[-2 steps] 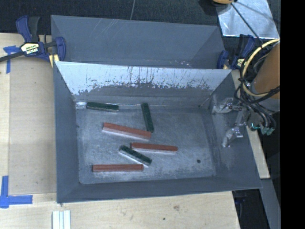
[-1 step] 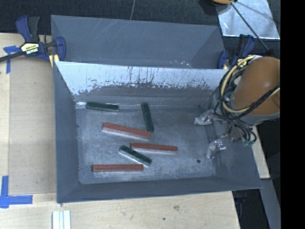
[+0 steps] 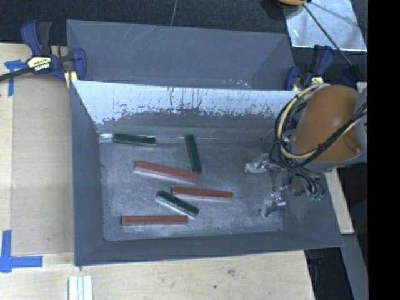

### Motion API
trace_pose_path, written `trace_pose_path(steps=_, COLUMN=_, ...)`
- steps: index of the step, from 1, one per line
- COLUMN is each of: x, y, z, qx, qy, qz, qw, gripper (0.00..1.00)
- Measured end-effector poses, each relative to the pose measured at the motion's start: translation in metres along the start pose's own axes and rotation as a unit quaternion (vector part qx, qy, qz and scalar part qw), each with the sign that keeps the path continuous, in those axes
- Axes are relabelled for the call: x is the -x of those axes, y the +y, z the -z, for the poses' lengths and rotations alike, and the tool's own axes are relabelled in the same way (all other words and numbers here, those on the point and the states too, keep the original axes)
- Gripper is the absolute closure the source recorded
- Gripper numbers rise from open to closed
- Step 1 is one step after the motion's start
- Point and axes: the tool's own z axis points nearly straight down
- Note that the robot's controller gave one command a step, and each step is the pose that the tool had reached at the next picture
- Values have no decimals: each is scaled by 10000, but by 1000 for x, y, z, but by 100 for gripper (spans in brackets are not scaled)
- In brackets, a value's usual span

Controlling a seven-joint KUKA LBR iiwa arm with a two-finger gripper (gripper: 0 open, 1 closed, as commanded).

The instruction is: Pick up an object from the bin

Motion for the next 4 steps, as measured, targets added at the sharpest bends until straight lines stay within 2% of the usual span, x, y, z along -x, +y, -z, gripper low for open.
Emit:
trace_pose_path(steps=1, x=29, y=22, z=-20, qx=-29, qy=-57, qz=750, qw=9972, gripper=0)
trace_pose_path(steps=2, x=2, y=90, z=-33, qx=-24, qy=-97, qz=294, qw=9995, gripper=100)
trace_pose_path(steps=4, x=2, y=90, z=-33, qx=-24, qy=-98, qz=300, qw=9995, gripper=100)
